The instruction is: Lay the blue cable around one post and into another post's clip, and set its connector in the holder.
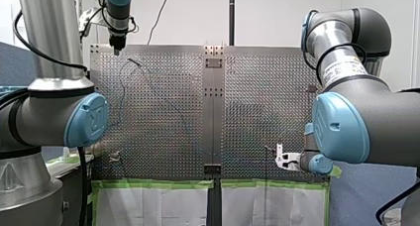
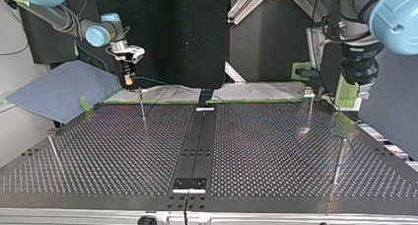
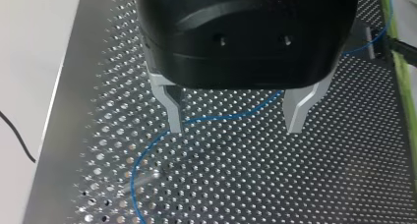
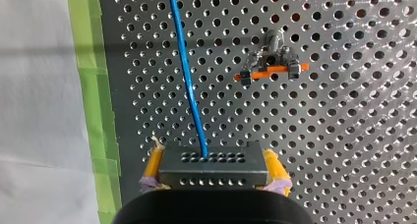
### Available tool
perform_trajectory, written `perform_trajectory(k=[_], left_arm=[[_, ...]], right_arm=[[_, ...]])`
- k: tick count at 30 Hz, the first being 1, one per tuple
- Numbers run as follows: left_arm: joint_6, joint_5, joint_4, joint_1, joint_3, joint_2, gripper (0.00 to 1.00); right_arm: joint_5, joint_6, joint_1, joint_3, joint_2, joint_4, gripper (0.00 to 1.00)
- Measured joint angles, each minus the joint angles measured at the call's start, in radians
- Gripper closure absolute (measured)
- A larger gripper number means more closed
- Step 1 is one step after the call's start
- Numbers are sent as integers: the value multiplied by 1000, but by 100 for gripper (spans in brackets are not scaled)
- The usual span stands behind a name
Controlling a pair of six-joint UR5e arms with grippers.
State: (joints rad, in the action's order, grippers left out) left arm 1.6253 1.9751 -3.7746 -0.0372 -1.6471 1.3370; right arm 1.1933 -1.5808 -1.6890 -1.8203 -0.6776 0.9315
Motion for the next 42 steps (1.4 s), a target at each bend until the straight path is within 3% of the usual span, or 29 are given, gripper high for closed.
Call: perform_trajectory(k=[10, 42], left_arm=[[4, 5, -74, -1, 0, -2, 1], [8, 27, -85, -1, 0, -11, 1]], right_arm=[[-1, 1, -2, 0, 0, -1, 100], [-1, 4, -2, 0, 0, -7, 100]])
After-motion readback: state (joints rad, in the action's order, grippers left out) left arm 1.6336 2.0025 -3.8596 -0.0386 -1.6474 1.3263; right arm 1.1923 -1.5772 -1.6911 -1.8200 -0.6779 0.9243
